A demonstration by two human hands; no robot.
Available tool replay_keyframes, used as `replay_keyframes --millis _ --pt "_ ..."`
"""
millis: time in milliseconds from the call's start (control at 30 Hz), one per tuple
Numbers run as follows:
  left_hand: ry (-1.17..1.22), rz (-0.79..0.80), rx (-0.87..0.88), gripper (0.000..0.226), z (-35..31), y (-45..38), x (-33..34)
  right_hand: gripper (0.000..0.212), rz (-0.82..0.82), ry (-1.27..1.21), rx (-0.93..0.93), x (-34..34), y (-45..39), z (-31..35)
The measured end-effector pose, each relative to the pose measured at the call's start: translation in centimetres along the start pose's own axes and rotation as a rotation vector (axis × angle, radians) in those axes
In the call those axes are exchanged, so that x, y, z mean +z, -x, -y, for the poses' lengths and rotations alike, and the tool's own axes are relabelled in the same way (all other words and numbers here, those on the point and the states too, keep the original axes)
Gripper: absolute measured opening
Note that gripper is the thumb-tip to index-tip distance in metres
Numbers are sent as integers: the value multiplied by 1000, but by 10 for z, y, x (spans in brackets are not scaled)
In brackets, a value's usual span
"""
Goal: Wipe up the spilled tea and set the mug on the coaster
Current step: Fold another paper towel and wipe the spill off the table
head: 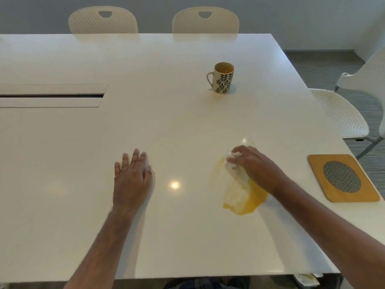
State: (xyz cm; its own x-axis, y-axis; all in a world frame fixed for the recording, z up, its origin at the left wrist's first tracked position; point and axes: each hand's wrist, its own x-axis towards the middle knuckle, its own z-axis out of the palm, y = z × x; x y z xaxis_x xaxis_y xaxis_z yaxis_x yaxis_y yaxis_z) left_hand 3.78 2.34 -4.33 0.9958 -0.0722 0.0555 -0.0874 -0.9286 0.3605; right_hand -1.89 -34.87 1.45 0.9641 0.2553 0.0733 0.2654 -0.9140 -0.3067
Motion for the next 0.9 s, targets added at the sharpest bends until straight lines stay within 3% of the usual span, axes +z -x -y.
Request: replay_keyframes --millis 100,167,367,433,600,700,800,900 --pt "0 1 -2 54 2 0 1 24 -82 -28 151 0 -17 1" --pt "-6 -1 8 53 3 -1 3 24 -38 -116 141 5 -20 19" --pt "6 2 10 62 4 -1 2 27 43 -142 -252 34 32 59" --pt "6 1 15 60 3 -1 2 25 64 -130 -190 31 40 45" --pt "0 3 5 53 3 -1 2 28 -71 9 77 5 8 -33" --pt "-8 5 8 53 3 -1 2 22 -139 31 192 -4 -20 -43" --pt "-4 5 15 55 4 -1 2 20 -160 17 140 4 -37 -12" --pt "9 5 12 63 2 0 0 27 -112 -33 -62 21 -32 28"
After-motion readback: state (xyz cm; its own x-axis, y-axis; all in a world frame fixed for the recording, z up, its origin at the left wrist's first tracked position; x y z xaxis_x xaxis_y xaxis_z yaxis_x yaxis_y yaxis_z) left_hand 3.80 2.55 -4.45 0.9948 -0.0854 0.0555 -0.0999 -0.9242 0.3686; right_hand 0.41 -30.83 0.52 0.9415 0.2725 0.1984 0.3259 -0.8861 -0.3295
